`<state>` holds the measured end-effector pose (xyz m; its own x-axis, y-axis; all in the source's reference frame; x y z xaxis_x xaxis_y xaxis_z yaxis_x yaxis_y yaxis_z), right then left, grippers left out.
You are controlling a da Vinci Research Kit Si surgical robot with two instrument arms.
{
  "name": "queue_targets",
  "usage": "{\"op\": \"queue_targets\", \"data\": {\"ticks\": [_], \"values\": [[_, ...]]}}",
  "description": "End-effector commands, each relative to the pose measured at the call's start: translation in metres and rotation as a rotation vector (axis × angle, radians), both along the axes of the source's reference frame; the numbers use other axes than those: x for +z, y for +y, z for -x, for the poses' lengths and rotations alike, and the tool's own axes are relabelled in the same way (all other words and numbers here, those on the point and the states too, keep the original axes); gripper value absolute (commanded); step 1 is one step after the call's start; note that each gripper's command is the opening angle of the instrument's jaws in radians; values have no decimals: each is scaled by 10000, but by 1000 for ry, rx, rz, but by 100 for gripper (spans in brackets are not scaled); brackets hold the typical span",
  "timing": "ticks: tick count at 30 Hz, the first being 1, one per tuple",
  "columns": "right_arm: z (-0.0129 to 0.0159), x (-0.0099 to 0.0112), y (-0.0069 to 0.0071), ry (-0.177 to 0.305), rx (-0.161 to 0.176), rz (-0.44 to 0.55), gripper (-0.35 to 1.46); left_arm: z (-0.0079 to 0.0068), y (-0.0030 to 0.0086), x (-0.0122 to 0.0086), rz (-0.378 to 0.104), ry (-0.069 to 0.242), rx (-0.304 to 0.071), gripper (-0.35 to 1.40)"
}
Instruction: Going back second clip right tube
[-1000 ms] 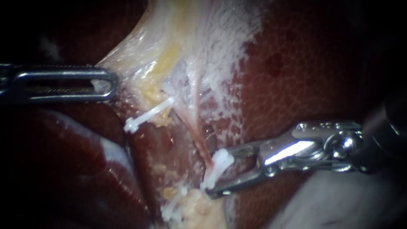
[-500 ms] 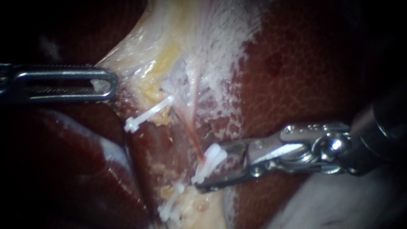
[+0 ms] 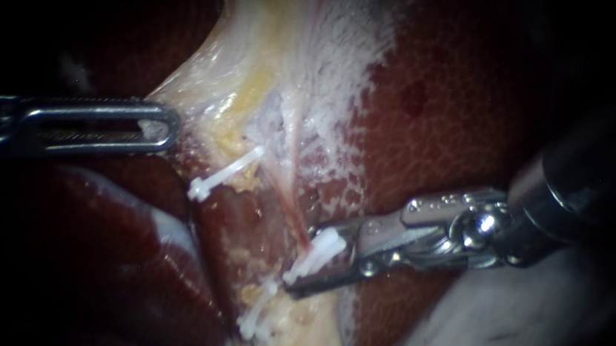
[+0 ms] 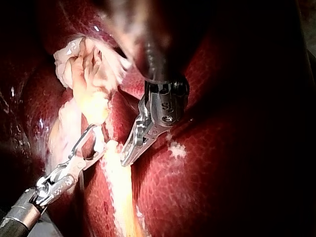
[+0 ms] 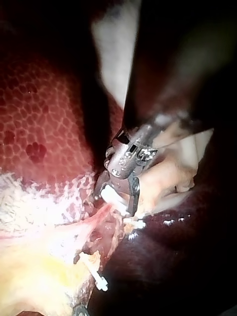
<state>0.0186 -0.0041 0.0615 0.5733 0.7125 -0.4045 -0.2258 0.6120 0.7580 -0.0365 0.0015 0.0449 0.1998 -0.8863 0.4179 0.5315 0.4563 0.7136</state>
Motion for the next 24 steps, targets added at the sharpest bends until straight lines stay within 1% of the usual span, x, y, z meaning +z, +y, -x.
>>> {"op": "queue_targets", "data": {"ticks": [1, 3, 5, 9, 12, 15, 18, 22, 24], "values": [[2, 1, 1, 16, 6, -7, 60, 0, 0, 0, 0, 0, 0, -35], [5, 3, 3, 50, 8, -21, 59, 0, 0, 0, 0, 0, 0, -35], [6, 4, 4, 88, -3, -30, 58, 0, 0, 0, 0, 0, 0, -35], [7, 8, 6, 165, -43, -36, 56, 0, 0, 0, 0, 0, 0, -35], [7, 9, 7, 223, -65, -43, 51, 0, 0, 0, 0, 0, 0, -35], [6, 11, 7, 287, -104, -65, 47, 1, 0, 0, 0, 0, -1, -35], [3, 15, 3, 304, -133, -64, 46, 1, 0, 1, 0, 1, -1, -35], [-2, 25, -8, 313, -157, -55, 44, 2, 0, 1, 0, 1, -1, -35], [-4, 29, -13, 326, -165, -55, 44, 2, 0, 1, 0, 1, -1, -35]]}}
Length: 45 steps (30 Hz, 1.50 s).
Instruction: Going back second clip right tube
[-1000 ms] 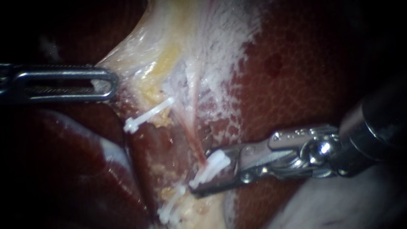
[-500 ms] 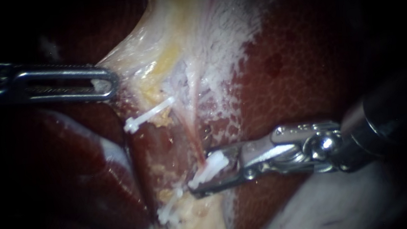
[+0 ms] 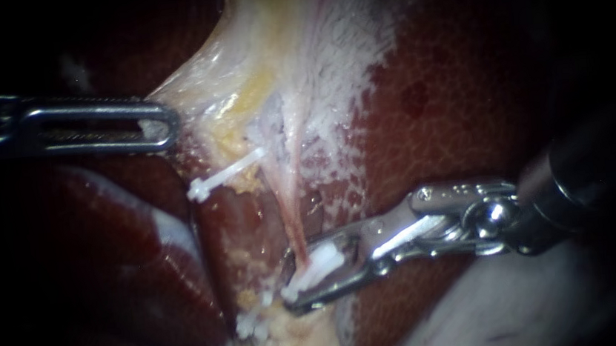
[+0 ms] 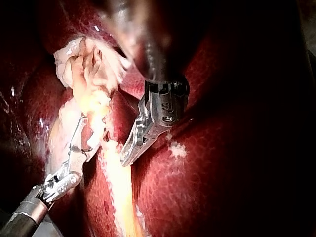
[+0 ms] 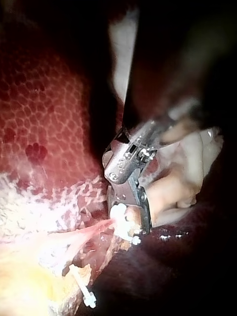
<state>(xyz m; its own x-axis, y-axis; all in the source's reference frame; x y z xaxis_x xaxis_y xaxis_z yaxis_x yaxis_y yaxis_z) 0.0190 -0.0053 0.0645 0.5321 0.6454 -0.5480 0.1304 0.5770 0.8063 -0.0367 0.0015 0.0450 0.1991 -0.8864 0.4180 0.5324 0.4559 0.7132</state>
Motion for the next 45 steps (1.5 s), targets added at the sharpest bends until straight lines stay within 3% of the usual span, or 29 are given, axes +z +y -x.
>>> {"op": "queue_targets", "data": {"ticks": [1, 7, 16, 22, 26, 30, 37, 45], "values": [[-1, 2, -2, 7, -3, 0, 44, 0, 0, 0, 0, 0, 0, -35], [-4, 5, -3, 31, 7, -5, 42, 0, 0, 0, 0, 1, -1, -35], [1, 4, -1, 27, 28, 2, 49, 0, 0, 0, 0, 1, 0, -35], [15, -4, 9, 13, 82, 15, 53, -1, -1, -1, 0, 0, 0, -35], [27, -8, 22, -10, 147, 33, 56, -1, -1, -1, 0, 0, 0, -35], [42, -8, 34, -15, 172, 50, 58, -1, -1, -1, 0, 0, 0, -35], [62, -9, 39, -15, 196, 91, 60, -2, -1, -1, 0, 0, 0, -35], [86, -20, 48, 18, 191, 178, 60, -3, -2, 0, 1, 0, 1, -35]]}}
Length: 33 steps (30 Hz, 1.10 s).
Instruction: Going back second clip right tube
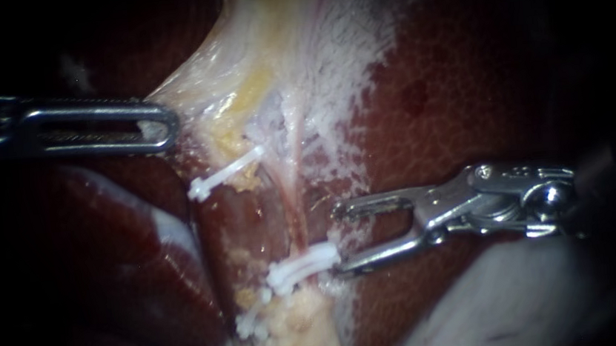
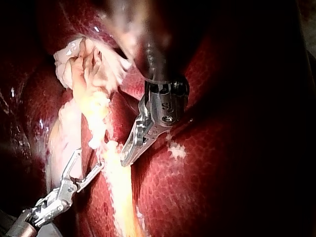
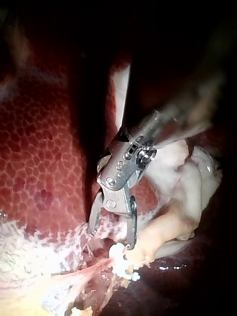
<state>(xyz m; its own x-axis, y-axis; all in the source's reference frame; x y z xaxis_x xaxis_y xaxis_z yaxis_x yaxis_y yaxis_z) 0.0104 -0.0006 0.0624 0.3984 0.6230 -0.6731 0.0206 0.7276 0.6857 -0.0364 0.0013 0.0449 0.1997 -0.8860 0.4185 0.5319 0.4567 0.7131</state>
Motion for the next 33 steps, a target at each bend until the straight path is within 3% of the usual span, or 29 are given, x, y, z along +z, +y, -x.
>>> {"op": "queue_targets", "data": {"ticks": [1, 7, 25, 33], "values": [[4, -2, 1, 2, 0, 11, 60, 0, -1, 1, 1, 1, 0, -35], [20, -13, 7, 3, 14, 63, 60, 1, -1, 2, 1, 1, 0, -35], [39, -35, 14, 31, -11, 136, 60, 2, -1, 7, 4, -1, -1, -35], [40, -36, 13, 33, -13, 141, 60, -2, 3, 29, 4, 8, 7, -35]]}}
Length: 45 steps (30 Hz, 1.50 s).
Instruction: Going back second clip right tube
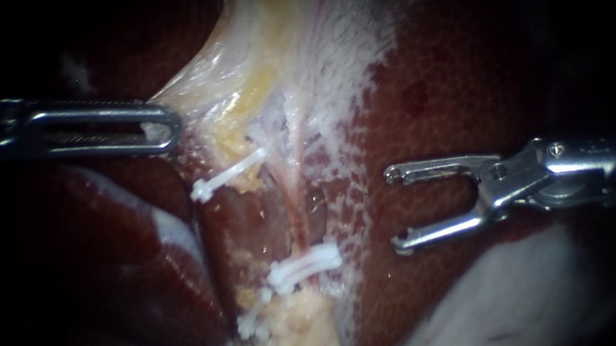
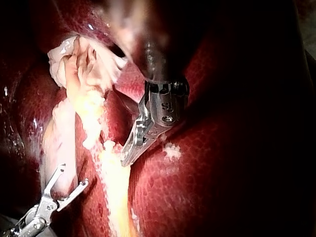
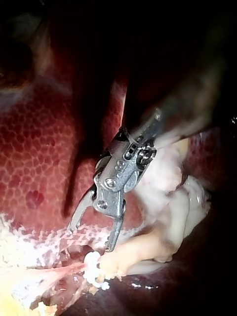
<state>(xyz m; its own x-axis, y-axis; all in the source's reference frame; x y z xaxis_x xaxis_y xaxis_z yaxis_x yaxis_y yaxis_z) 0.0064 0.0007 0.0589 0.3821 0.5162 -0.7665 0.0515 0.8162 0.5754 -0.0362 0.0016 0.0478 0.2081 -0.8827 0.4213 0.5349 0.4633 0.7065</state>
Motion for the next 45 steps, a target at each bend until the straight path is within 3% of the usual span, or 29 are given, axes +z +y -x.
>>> {"op": "queue_targets", "data": {"ticks": [1, 7, 19, 34, 45], "values": [[0, 0, 0, 0, 0, 0, 60, 1, 0, 3, -1, 3, 2, -35], [2, 0, -1, 0, 0, 0, 60, 9, -6, 24, 9, 24, 10, -35], [5, 0, -1, 2, -2, 6, 60, 45, -28, 43, -9, 19, 48, -35], [5, -1, -1, 4, -4, 11, 60, 65, -28, 50, -12, 14, 58, -35], [6, -1, -1, 4, -4, 11, 60, 68, -29, 52, -12, 12, 61, -35]]}}
